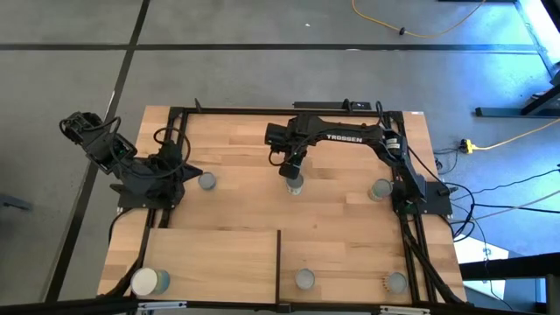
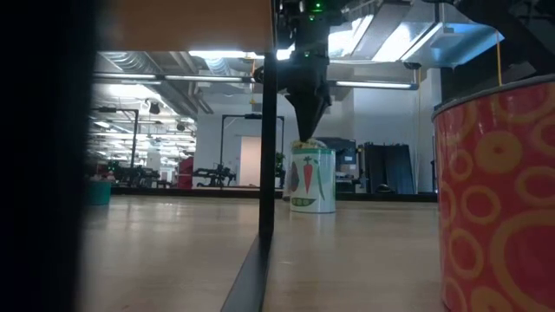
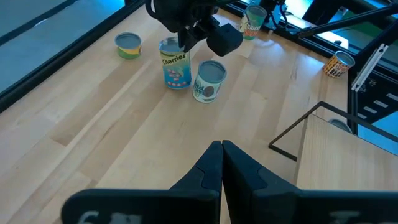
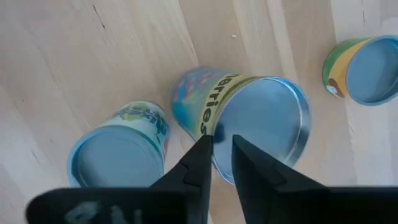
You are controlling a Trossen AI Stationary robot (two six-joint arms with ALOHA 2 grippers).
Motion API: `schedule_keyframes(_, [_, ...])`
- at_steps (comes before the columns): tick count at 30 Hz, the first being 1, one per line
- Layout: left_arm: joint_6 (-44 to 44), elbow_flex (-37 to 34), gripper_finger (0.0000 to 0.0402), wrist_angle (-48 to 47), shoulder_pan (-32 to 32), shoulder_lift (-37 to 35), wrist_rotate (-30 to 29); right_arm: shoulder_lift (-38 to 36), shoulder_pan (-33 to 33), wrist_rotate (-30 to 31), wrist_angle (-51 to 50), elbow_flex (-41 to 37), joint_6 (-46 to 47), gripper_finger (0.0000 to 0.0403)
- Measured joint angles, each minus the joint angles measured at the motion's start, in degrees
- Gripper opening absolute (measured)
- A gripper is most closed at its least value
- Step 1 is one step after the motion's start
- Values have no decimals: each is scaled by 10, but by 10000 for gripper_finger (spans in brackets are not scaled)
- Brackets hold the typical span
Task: Pick and place cans onto a shelf
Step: Put the canned cherries on the shelf
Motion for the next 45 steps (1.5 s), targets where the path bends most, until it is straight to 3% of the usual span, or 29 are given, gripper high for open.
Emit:
schedule_keyframes(13, [0,0,0,0,0,0,0,0,4,0,7,23,-58,72])
schedule_keyframes(24, [0,0,0,0,0,0,0,-4,32,-1,-46,202,-101,72])
schedule_keyframes(31, [5,0,0,12,0,0,-17,-85,54,-16,-38,176,-105,72])
schedule_keyframes(37, [94,0,0,75,10,8,-37,-132,72,-18,-69,176,-103,72])
schedule_keyframes(45, [234,0,0,214,84,42,-19,-196,89,-18,-156,176,-103,72])
